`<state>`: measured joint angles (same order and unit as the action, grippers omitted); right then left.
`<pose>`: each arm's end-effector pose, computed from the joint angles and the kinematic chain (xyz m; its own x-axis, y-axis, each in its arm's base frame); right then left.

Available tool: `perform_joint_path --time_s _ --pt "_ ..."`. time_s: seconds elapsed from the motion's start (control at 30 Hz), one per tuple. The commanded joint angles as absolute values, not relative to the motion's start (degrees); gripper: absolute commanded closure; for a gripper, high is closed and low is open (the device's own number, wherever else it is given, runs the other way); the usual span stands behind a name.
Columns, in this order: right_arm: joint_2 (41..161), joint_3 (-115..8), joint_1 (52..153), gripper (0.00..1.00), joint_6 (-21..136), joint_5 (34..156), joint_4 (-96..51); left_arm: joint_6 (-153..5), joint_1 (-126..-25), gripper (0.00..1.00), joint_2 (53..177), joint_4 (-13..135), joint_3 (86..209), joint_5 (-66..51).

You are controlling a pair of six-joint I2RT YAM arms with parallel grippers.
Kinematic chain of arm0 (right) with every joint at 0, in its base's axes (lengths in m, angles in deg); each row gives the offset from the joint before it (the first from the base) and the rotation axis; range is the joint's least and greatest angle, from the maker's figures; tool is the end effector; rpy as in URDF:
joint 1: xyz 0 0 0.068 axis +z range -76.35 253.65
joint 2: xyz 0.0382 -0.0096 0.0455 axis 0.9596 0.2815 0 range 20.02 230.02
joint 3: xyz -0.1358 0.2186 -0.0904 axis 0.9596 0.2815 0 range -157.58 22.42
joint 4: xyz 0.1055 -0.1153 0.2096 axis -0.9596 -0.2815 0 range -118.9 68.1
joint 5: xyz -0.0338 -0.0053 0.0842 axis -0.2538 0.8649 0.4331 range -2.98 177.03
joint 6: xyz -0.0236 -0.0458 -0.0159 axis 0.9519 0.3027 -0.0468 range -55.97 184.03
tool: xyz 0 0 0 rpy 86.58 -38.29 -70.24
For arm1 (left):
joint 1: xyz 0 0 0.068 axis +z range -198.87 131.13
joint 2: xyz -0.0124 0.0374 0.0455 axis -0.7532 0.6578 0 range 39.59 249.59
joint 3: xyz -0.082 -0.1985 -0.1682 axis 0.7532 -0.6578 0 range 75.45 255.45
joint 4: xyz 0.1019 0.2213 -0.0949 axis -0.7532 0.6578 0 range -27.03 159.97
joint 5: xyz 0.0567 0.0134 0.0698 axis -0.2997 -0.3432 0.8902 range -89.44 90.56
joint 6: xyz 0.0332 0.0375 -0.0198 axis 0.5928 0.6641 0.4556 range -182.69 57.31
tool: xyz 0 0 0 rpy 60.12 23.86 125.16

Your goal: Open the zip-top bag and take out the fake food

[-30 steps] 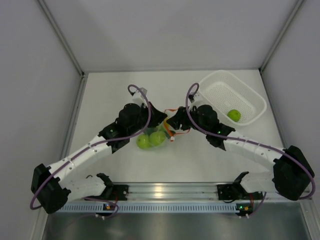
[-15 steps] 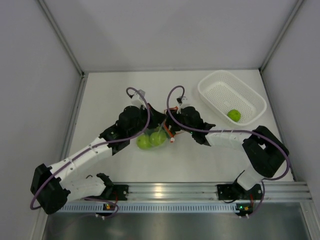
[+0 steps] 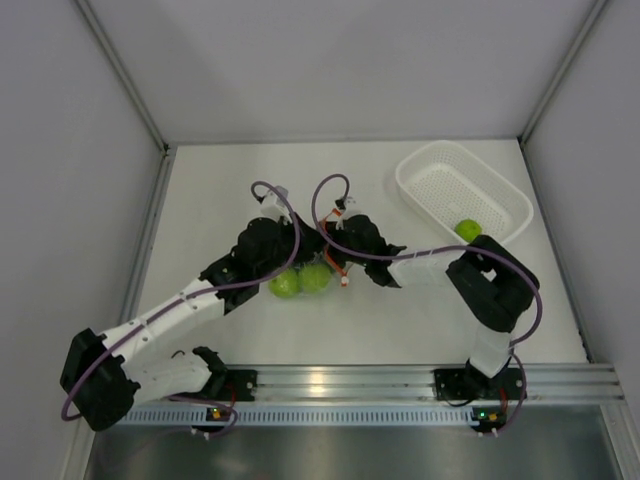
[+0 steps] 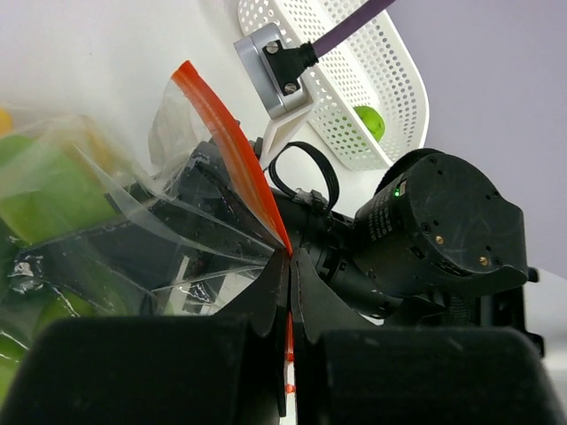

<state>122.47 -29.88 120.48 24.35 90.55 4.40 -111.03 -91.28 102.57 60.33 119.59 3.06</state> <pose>0.2584 0.2786 0.1773 -0.7023 0.1830 -0.6879 -0.4131 0.6822 0.6032 0.1905 -0.1718 0.2959 -0.6172 -0.4472 -0.6474 0.2733 0.6497 -0.7093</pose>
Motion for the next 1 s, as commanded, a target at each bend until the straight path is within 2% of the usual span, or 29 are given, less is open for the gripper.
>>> perform_joint_path --time_s 0.0,0.1,0.23,0.77,0.97 --pt "125.04 -31.29 121.37 0.42 23.16 90.45 10.78 -111.38 -91.58 1.00 100.14 56.11 118.96 1.70" --pt "125.40 -31.81 121.37 0.53 23.68 90.01 10.71 -111.12 -91.58 1.00 99.88 56.20 118.52 1.78" --pt "124.09 -31.46 121.37 0.58 24.13 89.93 10.09 -110.33 -91.58 1.00 99.09 56.20 117.90 3.28" --pt "105.02 -22.85 121.81 0.58 27.55 85.62 -0.89 -108.39 -91.32 1.00 100.23 56.73 118.17 8.46" --pt "93.26 -17.14 121.81 0.58 28.95 84.57 -4.75 -109.01 -91.23 1.00 101.46 56.64 119.04 10.04"
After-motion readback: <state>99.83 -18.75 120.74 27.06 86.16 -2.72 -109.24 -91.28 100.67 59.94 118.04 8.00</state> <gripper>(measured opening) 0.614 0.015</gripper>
